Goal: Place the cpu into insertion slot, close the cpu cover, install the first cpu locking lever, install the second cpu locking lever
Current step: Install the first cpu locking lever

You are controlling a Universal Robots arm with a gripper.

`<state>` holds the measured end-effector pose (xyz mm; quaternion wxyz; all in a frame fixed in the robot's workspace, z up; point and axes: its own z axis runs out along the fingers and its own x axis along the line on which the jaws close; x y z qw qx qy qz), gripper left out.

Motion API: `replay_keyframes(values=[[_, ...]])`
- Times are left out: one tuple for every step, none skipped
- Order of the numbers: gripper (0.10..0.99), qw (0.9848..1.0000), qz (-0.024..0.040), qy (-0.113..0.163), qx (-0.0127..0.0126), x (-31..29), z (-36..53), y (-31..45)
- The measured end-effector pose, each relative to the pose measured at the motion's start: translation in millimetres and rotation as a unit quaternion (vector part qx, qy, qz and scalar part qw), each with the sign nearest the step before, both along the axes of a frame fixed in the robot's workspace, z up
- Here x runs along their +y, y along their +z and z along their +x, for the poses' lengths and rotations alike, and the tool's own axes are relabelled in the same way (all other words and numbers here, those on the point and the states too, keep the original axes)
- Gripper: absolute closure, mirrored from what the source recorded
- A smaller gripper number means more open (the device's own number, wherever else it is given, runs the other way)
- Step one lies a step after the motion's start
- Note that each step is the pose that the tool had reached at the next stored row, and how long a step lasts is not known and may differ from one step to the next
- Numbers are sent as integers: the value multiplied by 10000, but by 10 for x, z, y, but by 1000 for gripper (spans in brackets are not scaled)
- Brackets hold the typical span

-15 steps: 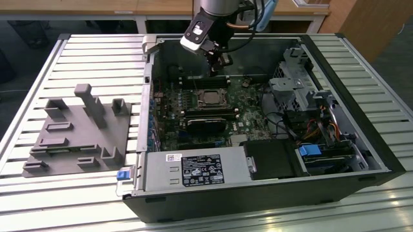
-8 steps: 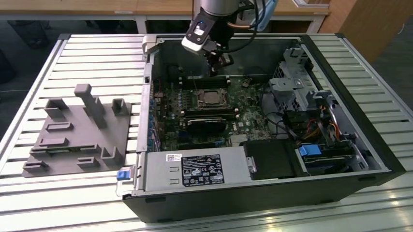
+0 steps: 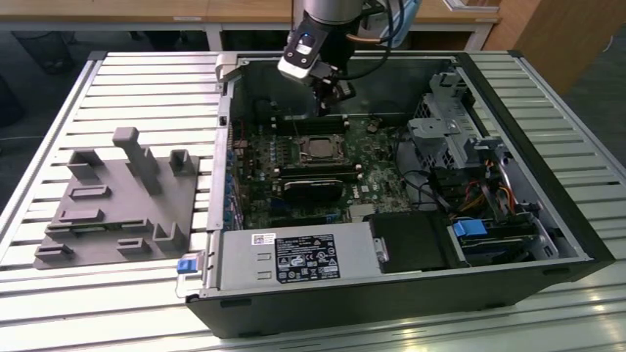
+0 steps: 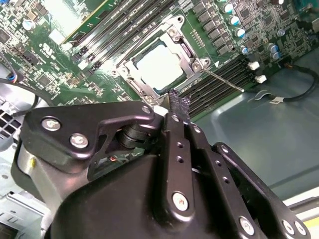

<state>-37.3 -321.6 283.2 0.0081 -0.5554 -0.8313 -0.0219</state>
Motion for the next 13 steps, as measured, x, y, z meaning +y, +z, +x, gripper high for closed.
replay_keyframes(values=[[980,10000,0,24,0,0,0,0],[980,10000,0,48,0,0,0,0],[980,10000,0,71,0,0,0,0],[980,10000,0,98,0,-1,0,0],[980,9999,0,123,0,-1,0,0],[980,9999,0,150,0,-1,0,0],[980,9998,0,176,0,-1,0,0],[980,9998,0,201,0,-1,0,0],[980,9997,0,226,0,-1,0,0],[980,9997,0,251,0,-1,0,0],[980,9996,0,273,0,-1,0,0],[980,9996,0,291,0,-1,0,0],[980,9995,0,310,0,-1,0,0]])
